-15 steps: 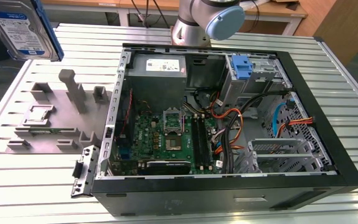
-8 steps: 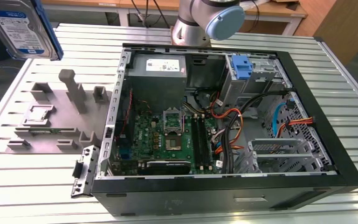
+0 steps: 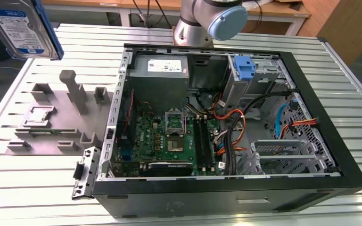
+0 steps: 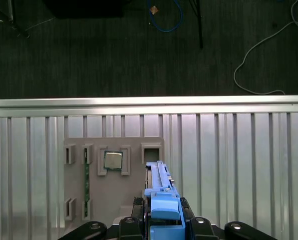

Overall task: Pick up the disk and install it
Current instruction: 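Pick up the disk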

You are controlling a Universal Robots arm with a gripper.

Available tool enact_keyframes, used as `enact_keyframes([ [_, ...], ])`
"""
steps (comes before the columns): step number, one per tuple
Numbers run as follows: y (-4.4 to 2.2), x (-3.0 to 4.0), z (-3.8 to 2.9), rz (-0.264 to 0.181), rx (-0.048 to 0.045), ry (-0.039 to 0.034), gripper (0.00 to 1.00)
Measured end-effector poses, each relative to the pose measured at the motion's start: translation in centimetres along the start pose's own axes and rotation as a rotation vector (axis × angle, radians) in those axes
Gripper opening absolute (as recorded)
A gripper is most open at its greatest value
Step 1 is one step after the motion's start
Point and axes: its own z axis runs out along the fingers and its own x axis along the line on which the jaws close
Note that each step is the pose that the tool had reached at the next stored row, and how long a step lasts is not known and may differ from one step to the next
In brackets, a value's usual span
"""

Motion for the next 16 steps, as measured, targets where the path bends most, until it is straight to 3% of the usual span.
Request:
enact_keyframes([
  [16, 0.00, -0.02, -0.53, 0.000, 0.0001, 0.0000, 0.36],
])
